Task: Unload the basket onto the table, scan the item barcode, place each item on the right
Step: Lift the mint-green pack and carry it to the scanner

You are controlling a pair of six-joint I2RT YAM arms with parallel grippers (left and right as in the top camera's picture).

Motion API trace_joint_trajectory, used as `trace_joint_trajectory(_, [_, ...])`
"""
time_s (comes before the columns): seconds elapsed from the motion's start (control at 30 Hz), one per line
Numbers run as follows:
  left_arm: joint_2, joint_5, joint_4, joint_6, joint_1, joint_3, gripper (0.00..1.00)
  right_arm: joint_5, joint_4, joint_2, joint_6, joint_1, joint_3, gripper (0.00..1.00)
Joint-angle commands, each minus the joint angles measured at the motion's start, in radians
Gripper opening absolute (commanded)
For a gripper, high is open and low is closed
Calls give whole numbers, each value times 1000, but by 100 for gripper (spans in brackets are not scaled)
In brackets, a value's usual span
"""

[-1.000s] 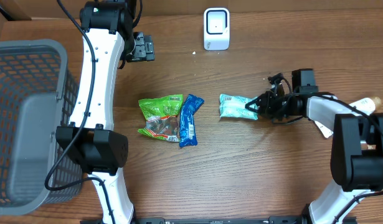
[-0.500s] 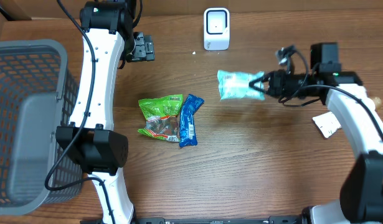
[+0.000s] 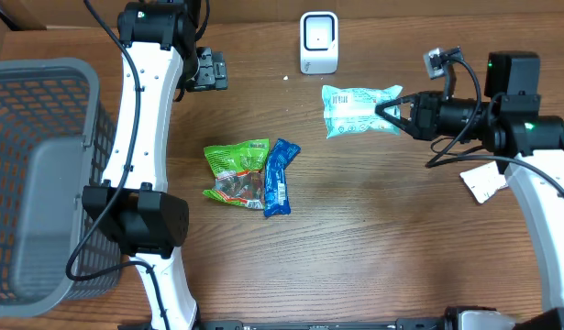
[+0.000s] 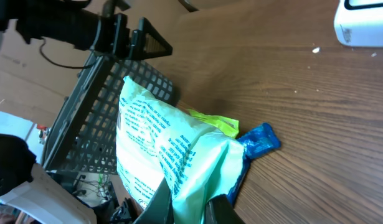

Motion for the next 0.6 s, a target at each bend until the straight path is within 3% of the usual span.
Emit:
trace_joint_trajectory(0.0, [-16,-9,1,1,-6,22,100,-27,6,-42,-12,-2,27,4])
trace_joint_trajectory(0.37, [-16,-9,1,1,-6,22,100,56,8,-42,-10,14,27,4])
trace_joint_trajectory(0.57, [-16,-9,1,1,-6,22,100,627,38,-39,136,157,27,4])
